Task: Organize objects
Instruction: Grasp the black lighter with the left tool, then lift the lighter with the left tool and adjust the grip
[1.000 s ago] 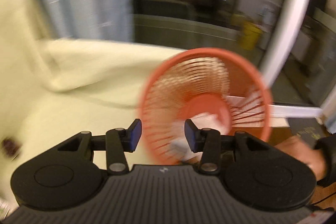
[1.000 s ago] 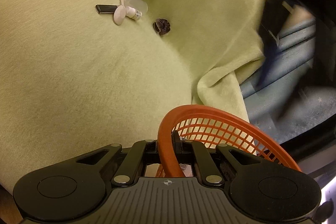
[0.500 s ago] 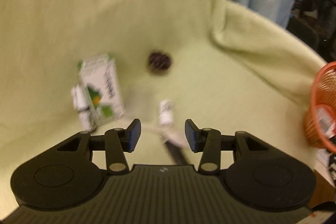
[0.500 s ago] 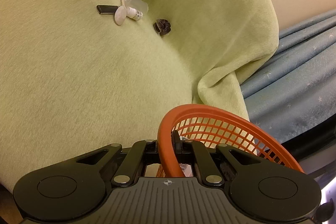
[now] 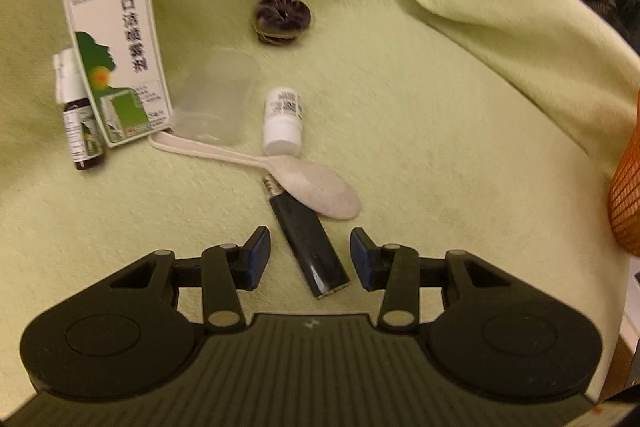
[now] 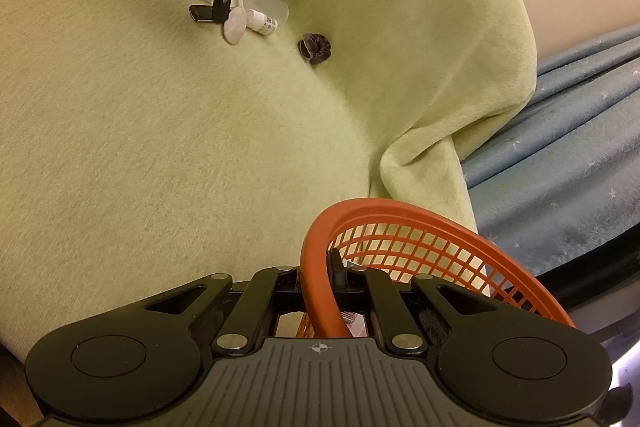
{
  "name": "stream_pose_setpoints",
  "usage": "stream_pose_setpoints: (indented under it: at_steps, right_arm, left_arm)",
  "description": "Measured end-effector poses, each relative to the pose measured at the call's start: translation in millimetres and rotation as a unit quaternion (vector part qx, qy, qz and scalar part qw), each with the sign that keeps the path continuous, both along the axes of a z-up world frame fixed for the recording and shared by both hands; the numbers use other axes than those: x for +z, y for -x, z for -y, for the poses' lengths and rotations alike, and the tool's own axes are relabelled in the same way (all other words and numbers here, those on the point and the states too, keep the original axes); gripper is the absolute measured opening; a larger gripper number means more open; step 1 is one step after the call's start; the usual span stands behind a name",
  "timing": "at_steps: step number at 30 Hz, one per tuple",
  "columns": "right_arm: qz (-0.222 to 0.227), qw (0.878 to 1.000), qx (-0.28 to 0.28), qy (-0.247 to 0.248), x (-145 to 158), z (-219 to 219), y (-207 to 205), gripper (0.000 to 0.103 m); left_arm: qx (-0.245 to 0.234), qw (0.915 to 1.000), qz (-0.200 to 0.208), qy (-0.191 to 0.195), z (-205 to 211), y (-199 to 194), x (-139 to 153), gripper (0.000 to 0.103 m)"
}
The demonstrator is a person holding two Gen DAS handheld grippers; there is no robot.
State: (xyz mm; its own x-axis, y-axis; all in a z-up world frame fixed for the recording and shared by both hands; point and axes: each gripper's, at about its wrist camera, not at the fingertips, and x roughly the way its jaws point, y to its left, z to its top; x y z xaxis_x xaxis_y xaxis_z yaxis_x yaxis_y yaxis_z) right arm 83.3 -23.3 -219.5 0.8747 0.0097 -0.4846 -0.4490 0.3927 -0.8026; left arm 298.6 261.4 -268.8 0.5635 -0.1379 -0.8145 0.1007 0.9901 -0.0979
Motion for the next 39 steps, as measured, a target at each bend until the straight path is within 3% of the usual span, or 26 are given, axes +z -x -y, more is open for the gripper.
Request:
stream_pose_setpoints:
  at_steps: [4,10,26,37,38,39]
  right_arm:
    - [0.0,1.0,0.001,0.002,0.2,0.1,-0.1,0.002]
    - [-0.001,1.0,0.002,0.003,0.2,-0.4,0.1,0.002]
    - [-0.002,1.0,0.002,0.006,0.1,-0.2,1.9,0.002]
    - [-0.004,1.0,0.004,0.009,-0.7,-1.5,1.5,0.002]
    - [-0.004,1.0,0.004,0.009,-1.0,-1.6,1.6,0.002]
    - [-0.004,1.0,0.004,0.009,-1.3,-2.2,1.8,0.002]
  left_arm:
    - [-0.017,0.9994,0.0,-0.031,-3.8,5.6,1.5,0.018]
    - [-0.033,0.997,-0.004,-0.07,-24.7,23.1,6.6,0.017]
    - [-0.058,0.9939,0.007,-0.094,-24.3,29.7,12.3,0.017]
    - [-0.114,0.9908,0.033,-0.065,-10.5,43.8,56.2,0.017]
    - [-0.119,0.9904,0.036,-0.06,-8.2,43.4,61.2,0.003]
    - [-0.125,0.99,0.037,-0.055,-5.6,42.3,66.1,0.0]
